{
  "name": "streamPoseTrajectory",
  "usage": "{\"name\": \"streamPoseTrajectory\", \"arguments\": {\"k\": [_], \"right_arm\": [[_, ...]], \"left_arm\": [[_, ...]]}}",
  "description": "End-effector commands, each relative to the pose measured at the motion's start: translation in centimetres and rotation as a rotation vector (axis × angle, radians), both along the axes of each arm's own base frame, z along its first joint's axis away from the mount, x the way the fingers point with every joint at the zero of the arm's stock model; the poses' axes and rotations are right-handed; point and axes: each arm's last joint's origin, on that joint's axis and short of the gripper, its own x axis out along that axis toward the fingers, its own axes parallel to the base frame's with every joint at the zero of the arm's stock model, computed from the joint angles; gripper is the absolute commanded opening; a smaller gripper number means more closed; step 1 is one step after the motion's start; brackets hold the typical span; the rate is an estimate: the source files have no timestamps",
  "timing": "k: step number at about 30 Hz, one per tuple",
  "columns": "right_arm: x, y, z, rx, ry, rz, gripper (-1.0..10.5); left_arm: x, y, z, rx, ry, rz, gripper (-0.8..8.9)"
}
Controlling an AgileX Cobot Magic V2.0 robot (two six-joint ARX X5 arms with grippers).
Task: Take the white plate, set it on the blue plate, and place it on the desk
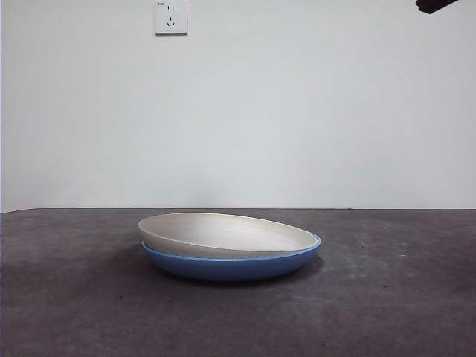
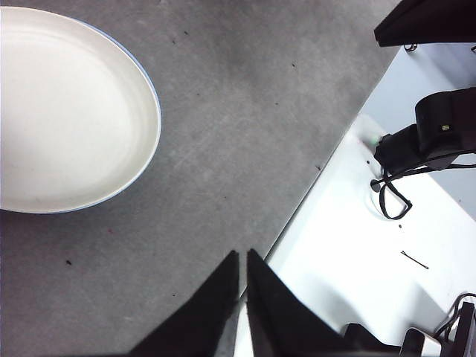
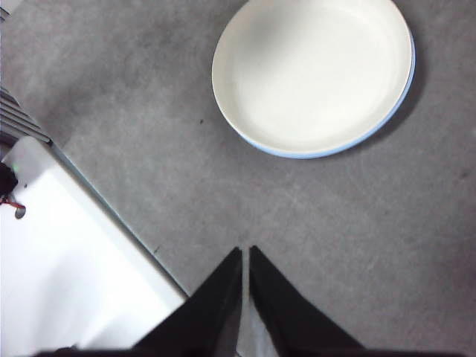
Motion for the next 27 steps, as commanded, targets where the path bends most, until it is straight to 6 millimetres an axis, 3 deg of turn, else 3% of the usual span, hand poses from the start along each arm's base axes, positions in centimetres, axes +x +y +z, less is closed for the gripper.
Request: {"name": "streamPoseTrajectory", "arguments": {"k": [1,18,23,27], "right_arm": [[0.1,0.2,0.6,0.011,-0.034,0.017,0.1],[0.1,0.2,0.6,0.011,-0.034,0.017,0.1],[0.1,0.2,0.6,0.011,-0.034,0.017,0.1],[0.1,0.2,0.6,0.011,-0.034,0.017,0.1]], "left_arm": [[0.1,-0.2,0.2,-0.003,-0.017,-0.023,0.16],[-0.6,0.3,0.8,-0.022,-0.050,-0.015,0.15],[-2.3,2.5,3.3,-0.083,-0.338,-0.029,0.15],[-3.9,5.6,6.7,-0.170,-0.697,0.110,0.16]]}}
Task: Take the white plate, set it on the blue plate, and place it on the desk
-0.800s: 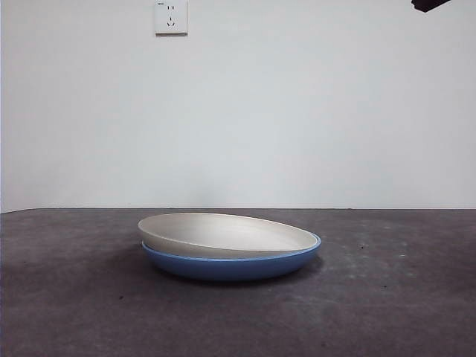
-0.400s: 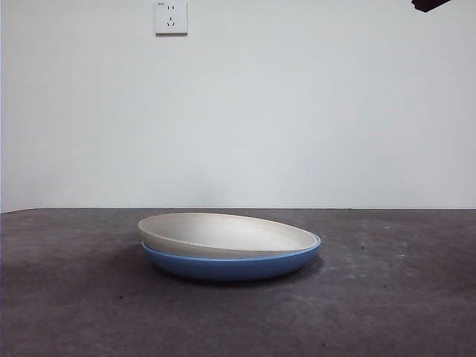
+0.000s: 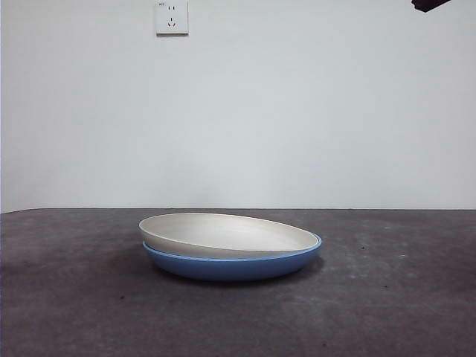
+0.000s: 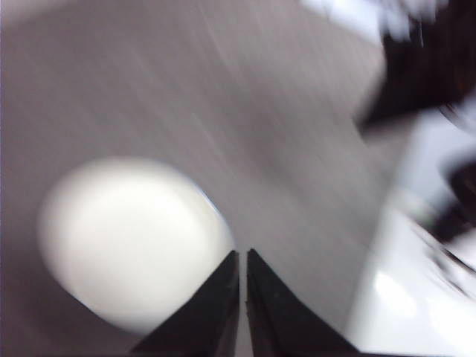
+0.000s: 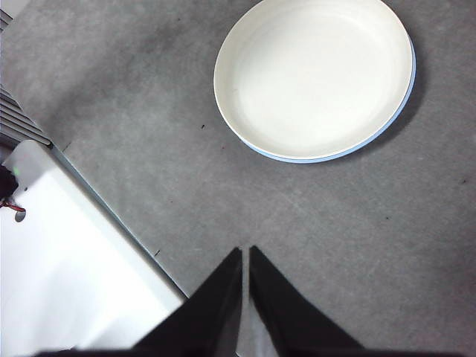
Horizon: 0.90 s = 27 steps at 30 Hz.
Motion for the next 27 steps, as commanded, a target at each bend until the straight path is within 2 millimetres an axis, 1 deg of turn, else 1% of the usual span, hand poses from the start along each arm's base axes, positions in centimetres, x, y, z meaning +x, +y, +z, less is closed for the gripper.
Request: {"name": "streamPoseTrajectory", "arguments": {"k": [1,3,5,7,9,11,14,19,22,27], "right_arm": [[0.1,0.2,0.5,0.007,-0.027,0.017,0.1],[0.1,0.2,0.5,0.007,-0.027,0.017,0.1],[0.1,0.2,0.5,0.007,-0.027,0.017,0.1],[0.1,0.2,0.5,0.007,-0.027,0.017,0.1],[0.1,0.2,0.5,0.007,-0.027,0.017,0.1],[0.1,0.2,0.5,0.007,-0.027,0.017,0.1],[0.1,0.2,0.5,0.007,-0.027,0.017,0.1],[0.1,0.2,0.5,0.007,-0.027,0.017,0.1],[0.1,0.2,0.5,0.007,-0.027,0.017,0.1],[0.1,0.2,0.5,0.008,-0.027,0.017,0.1]], "left_arm": [[-1.3,2.0,2.5,-0.051,-0.289,0.092,0.16],[-2.4,3.4,3.4,-0.071,-0.421,0.196,0.16],[-3.5,4.5,3.7,-0.067,-0.524,0.332,0.16],[-4.3,5.4,3.1,-0.059,-0.594,0.513,0.16],[-4.6,6.1,1.9,-0.064,-0.632,0.676,0.16],[-4.7,6.5,0.1,-0.074,-0.653,0.793,0.16],[-4.5,7.0,-3.3,-0.081,-0.653,0.883,0.16],[-4.0,7.2,-9.2,-0.098,-0.597,0.912,0.16],[-3.9,7.3,-12.4,-0.108,-0.544,0.932,0.16],[-3.9,7.3,-16.8,-0.111,-0.485,0.960,0.16]]}}
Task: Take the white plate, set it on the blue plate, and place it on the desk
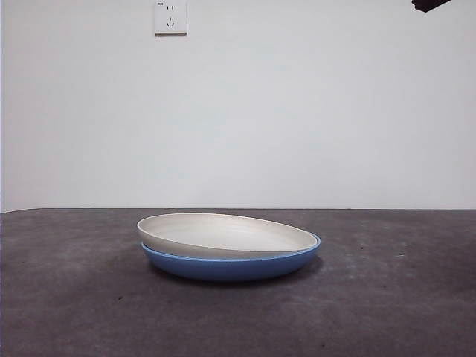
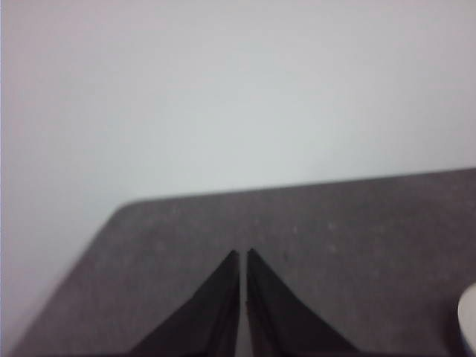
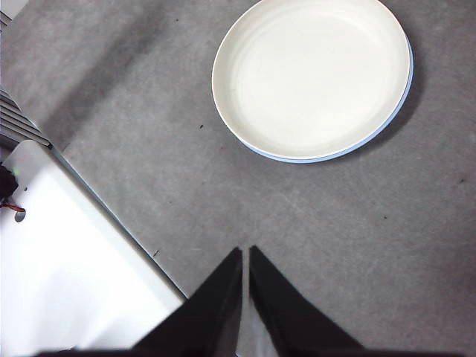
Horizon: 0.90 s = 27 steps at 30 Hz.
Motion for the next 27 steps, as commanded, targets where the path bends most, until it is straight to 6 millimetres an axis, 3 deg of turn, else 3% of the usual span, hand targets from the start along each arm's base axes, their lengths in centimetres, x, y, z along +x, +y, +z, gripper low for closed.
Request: {"name": "streamPoseTrajectory", "arguments": {"k": [1,13,27], "right_arm": [[0.1,0.2,0.5,0.007,-0.027,0.017,0.1],[0.1,0.2,0.5,0.008,-0.027,0.017,0.1],[0.1,0.2,0.5,0.007,-0.027,0.017,0.1]], "left_arm": [[-0.1,0.1,-1.9,-0.030,0.007,0.016,0.16],[-0.4,0.2,-6.4,-0.053,0.047,0.057,0.16],[-0.2,0.2,-9.1,-0.065,0.216,0.061,0.16]]}}
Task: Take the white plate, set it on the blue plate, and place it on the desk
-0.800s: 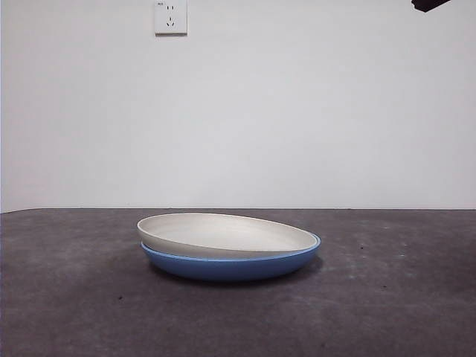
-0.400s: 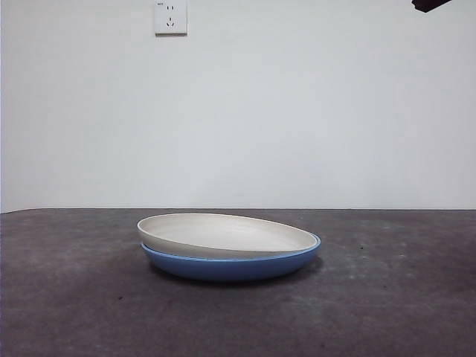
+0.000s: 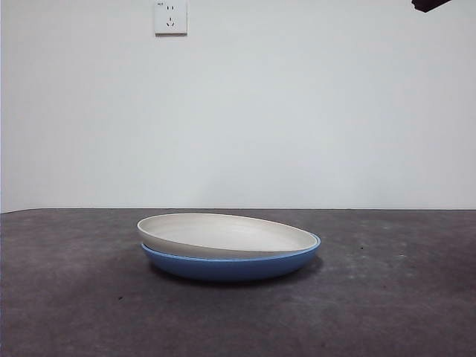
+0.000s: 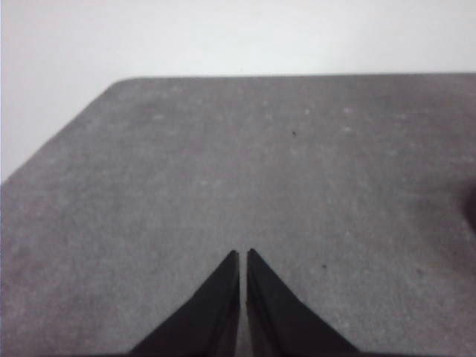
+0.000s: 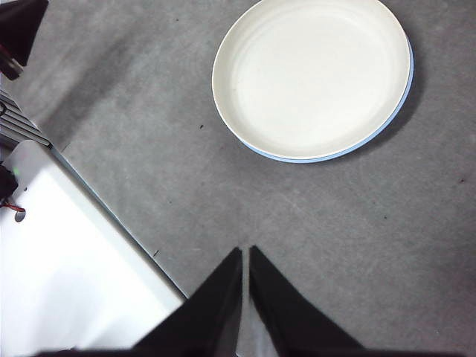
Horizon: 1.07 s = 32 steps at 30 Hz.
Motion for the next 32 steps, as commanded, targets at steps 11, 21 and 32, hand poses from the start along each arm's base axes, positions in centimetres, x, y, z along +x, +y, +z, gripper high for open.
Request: {"name": "streamPoseTrajectory", "arguments": {"k": [11,21,32], "right_arm": [[0.07,0.17,0.53,0.008,-0.026,0.017,0.1],[0.07,0.17,0.53,0.008,-0.026,0.017,0.1],[0.07,0.18,0.53,0.008,-0.027,0.018,0.1]], "left_arm": [[0.16,0.04,-0.86,-0.030,0.014,0.011,0.16],[0.16,0.04,-0.86,-0.030,0.014,0.011,0.16],[0.16,0.04,-0.86,-0.030,0.014,0.011,0.16]]}}
